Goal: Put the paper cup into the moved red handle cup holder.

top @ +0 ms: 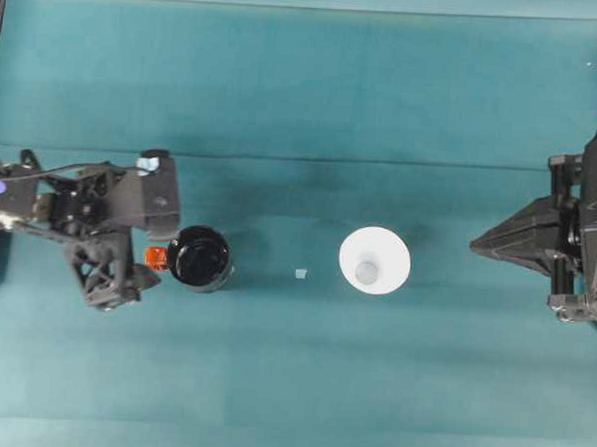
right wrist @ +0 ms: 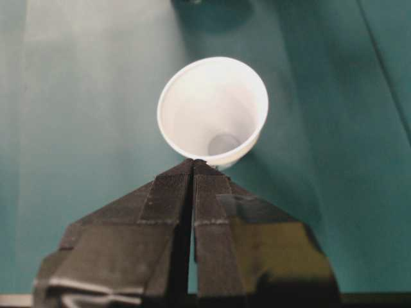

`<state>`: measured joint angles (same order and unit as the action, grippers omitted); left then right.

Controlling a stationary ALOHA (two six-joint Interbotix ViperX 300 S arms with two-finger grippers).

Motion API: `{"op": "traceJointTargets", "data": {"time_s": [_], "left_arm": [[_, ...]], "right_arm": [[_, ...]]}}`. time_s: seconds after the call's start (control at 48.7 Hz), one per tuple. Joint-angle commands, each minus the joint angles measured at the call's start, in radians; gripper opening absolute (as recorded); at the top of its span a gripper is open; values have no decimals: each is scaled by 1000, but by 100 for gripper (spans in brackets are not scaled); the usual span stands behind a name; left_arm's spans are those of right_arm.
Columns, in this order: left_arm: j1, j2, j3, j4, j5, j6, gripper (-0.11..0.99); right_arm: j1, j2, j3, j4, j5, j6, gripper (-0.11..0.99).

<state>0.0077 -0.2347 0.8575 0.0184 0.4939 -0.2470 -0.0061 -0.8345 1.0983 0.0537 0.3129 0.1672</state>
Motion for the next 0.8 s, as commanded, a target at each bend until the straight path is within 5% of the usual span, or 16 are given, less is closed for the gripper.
{"op": "traceJointTargets", "data": {"time_s": [0.0, 0.431, 0.78], "left_arm": [[6, 8, -25, 3, -6, 12, 99], [6, 61, -17, 3, -32, 80, 99], [11, 112, -12, 3, -60, 84, 99]], "right_arm": [[-2, 3, -18, 0, 0, 9, -10], [0, 5, -17, 2, -6, 9, -10], [0, 5, -17, 0, -5, 8, -10]]}}
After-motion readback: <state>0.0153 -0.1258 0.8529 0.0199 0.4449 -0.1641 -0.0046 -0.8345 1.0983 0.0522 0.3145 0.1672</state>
